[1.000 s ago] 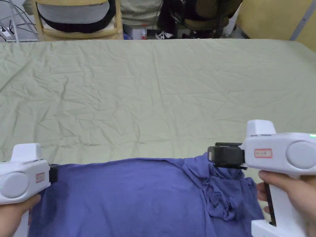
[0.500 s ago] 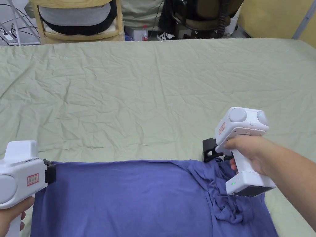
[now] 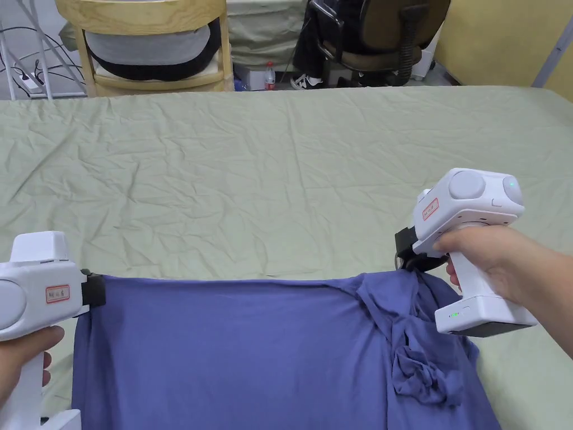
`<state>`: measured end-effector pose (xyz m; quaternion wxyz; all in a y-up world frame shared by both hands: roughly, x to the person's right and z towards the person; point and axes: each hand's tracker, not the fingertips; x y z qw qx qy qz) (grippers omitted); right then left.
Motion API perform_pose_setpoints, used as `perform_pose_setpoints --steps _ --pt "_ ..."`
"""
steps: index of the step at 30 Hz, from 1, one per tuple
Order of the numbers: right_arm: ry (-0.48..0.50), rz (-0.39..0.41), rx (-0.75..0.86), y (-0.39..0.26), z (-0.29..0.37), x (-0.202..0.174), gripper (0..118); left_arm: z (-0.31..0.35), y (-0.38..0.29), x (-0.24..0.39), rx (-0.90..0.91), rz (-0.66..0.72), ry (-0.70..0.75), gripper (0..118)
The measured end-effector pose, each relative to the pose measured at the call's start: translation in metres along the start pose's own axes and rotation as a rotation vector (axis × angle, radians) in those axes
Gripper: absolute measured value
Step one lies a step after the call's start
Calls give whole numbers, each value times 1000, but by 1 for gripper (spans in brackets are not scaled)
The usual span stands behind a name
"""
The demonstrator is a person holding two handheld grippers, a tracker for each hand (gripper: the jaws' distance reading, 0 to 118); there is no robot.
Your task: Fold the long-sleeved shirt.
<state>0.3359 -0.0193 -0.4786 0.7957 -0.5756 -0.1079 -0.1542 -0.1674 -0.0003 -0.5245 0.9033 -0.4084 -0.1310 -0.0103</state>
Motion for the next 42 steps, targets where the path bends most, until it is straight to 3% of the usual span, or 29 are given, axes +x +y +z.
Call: perform_pose_setpoints --steps 5,10,15,24,32,35,42 --pt "16 2 94 18 27 -3 13 -4 24 -7 26 59 -22 0" --pt "-4 111 197 11 56 -11 13 6 25 -13 67 76 -52 0" --pt "0 269 292 -51 85 -8 13 45 -15 -10 96 -91 -45 0" --pt "-9 426 300 -181 83 18 14 100 -119 -10 -16 -204 -46 0" --pt "12 350 255 -253 58 40 14 93 -180 -19 -139 -140 -44 0" --pt "16 276 229 -268 44 49 14 85 -193 -23 -177 -120 -47 0" --pt "27 206 216 -284 18 63 14 59 -218 -28 -239 -92 -30 0"
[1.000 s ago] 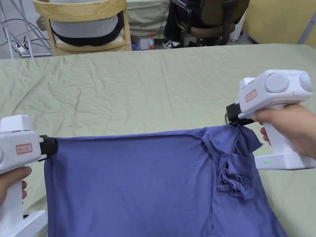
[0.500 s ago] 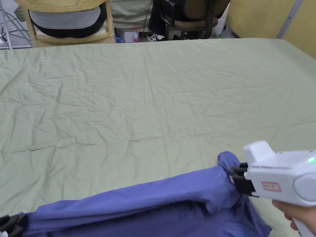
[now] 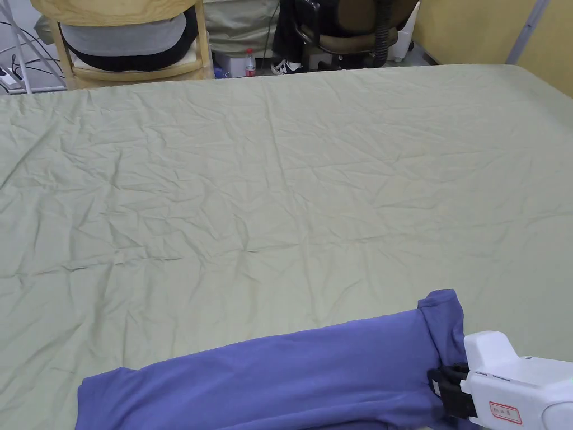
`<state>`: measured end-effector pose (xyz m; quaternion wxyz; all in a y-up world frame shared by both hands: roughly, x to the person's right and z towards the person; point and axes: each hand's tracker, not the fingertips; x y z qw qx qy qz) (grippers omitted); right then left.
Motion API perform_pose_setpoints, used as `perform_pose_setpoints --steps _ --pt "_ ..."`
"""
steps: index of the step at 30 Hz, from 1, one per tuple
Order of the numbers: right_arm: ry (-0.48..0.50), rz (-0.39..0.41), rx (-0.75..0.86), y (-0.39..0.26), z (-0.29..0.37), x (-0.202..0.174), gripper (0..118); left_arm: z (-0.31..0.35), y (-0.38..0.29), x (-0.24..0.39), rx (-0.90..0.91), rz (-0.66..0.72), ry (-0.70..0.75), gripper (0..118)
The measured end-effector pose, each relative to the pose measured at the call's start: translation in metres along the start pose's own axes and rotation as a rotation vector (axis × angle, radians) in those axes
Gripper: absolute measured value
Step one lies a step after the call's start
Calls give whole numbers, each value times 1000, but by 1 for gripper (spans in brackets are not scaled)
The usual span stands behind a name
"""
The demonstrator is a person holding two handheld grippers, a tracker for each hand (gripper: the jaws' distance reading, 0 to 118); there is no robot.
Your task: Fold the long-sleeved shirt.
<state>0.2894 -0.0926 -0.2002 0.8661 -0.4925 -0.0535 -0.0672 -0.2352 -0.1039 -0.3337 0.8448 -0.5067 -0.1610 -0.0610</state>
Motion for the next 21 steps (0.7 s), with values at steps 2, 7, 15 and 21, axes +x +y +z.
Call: perform_pose_setpoints --steps 2,7,15,21 --pt "9 -28 1 0 -4 2 14 -6 -1 0 -2 0 6 1" --pt "12 -49 -7 2 -11 2 14 -10 -1 1 -6 -4 22 1" --pt "-71 -78 65 12 62 -12 118 64 11 -8 164 207 -17 116" --pt "35 -133 273 10 142 -38 118 127 1 4 155 312 -106 116"
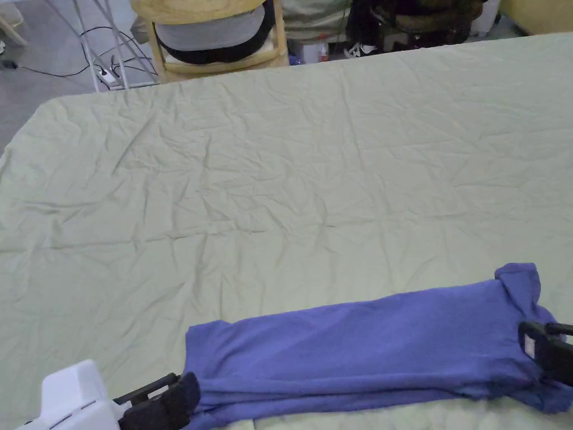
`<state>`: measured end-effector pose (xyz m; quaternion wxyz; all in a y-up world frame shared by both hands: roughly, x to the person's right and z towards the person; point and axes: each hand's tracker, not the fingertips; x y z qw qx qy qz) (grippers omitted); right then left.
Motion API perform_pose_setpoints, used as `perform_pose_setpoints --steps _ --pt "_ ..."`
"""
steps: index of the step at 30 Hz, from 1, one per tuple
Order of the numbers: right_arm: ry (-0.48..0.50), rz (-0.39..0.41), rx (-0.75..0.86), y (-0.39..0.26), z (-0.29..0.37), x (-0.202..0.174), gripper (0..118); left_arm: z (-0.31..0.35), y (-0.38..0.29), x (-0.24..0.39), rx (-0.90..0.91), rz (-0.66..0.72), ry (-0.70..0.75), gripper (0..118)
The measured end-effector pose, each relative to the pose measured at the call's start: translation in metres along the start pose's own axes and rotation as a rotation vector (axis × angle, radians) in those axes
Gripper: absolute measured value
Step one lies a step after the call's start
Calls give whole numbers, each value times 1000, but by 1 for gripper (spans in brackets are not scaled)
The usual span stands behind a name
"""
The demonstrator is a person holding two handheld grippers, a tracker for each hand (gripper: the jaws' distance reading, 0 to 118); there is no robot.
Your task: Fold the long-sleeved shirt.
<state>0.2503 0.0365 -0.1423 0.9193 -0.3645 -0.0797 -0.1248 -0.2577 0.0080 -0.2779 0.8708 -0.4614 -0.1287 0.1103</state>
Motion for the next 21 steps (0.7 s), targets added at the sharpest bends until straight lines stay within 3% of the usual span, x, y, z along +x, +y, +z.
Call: perform_pose_setpoints --steps 1,2,3,4,5,6,7,10,11,14,17,19,21 --pt "18 -55 7 -1 5 1 118 3 -4 1 -27 -5 -24 116" --pt "53 -117 5 -3 9 2 104 8 -10 -1 -28 7 -67 111" --pt "102 -165 0 -5 11 4 74 12 -16 -1 -27 19 -132 98" --pt "117 -190 -11 -5 13 -1 21 15 -19 -2 -26 39 -165 73" --pt "139 -214 -27 -7 13 -4 2 15 -21 -5 -36 64 -175 14" --pt "135 -236 -35 -8 11 -4 2 10 -22 -8 -49 72 -166 2" --pt "175 -216 -56 -8 9 -5 2 6 -20 -14 -43 88 -173 1" --pt "286 -247 -82 -20 -6 9 2 -17 -1 -49 -32 172 -259 4" --pt "318 -252 -83 -20 -9 11 2 -29 7 -63 -51 217 -295 21" --pt "382 -274 -76 -23 -14 11 2 -75 30 -99 -120 280 -320 100" --pt "464 -336 -85 -28 -25 16 2 -127 42 -115 -202 299 -286 103" --pt "479 -346 -87 -30 -30 17 1 -157 39 -113 -261 307 -316 101" --pt "471 -339 -101 -29 -35 6 1 -175 36 -101 -258 300 -331 107"
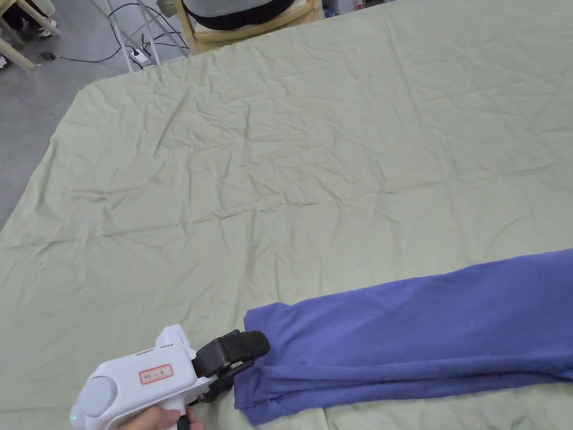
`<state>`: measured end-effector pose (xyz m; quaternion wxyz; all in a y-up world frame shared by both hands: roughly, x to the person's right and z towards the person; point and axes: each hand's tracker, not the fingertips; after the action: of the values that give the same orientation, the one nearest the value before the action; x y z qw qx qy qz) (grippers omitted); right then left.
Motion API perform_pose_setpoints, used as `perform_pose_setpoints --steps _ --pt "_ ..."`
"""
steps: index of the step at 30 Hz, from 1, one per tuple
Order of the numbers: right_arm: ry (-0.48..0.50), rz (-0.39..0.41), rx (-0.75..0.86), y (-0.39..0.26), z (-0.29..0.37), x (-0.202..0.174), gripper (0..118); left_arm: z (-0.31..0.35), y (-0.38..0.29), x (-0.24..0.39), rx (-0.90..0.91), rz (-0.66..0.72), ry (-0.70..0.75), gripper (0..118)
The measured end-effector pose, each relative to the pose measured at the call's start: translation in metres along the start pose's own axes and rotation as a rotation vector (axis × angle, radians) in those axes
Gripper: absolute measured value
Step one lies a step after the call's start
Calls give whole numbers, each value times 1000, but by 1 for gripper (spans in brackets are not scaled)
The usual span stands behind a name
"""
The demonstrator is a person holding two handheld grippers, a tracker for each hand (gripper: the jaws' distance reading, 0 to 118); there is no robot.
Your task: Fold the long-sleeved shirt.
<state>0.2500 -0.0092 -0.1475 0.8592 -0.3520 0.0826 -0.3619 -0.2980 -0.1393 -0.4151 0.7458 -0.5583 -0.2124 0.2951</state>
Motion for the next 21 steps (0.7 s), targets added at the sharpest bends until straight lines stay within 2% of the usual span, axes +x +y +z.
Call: perform_pose_setpoints --steps 1,2,3,4,5,6,7,8,9,11,14,21 --pt "1 -2 -10 -1 -3 0 1 -3 0 11 19 -54 -21 106" --pt "3 -4 -17 -3 -6 0 1 -2 -5 21 25 -92 -43 95" --pt "10 -11 -27 -2 -8 3 1 -6 -7 28 5 -91 -98 68" --pt "19 -15 -38 -3 -11 4 1 -11 -9 31 -27 -61 -166 31" --pt "23 -17 -48 -4 -15 4 1 -22 -13 33 -68 -24 -213 15" --pt "21 -15 -56 -4 -18 3 1 -32 -17 35 -107 -19 -164 15" --pt "18 -8 -64 -5 -22 2 1 -45 -24 39 -102 -67 -52 15" --pt "18 3 -71 -5 -24 0 1 -49 -29 38 -58 -111 -38 14" --pt "15 13 -77 -4 -24 -3 1 -47 -27 37 -52 -80 -81 13" --pt "13 25 -79 -4 -24 -8 1 -37 -22 26 -35 65 -161 10" --pt "33 36 -82 -3 -21 -13 1 -12 -27 33 -1 -36 -123 8" --pt "0 68 -78 -6 -21 -33 1 56 -20 36 75 16 -150 7"
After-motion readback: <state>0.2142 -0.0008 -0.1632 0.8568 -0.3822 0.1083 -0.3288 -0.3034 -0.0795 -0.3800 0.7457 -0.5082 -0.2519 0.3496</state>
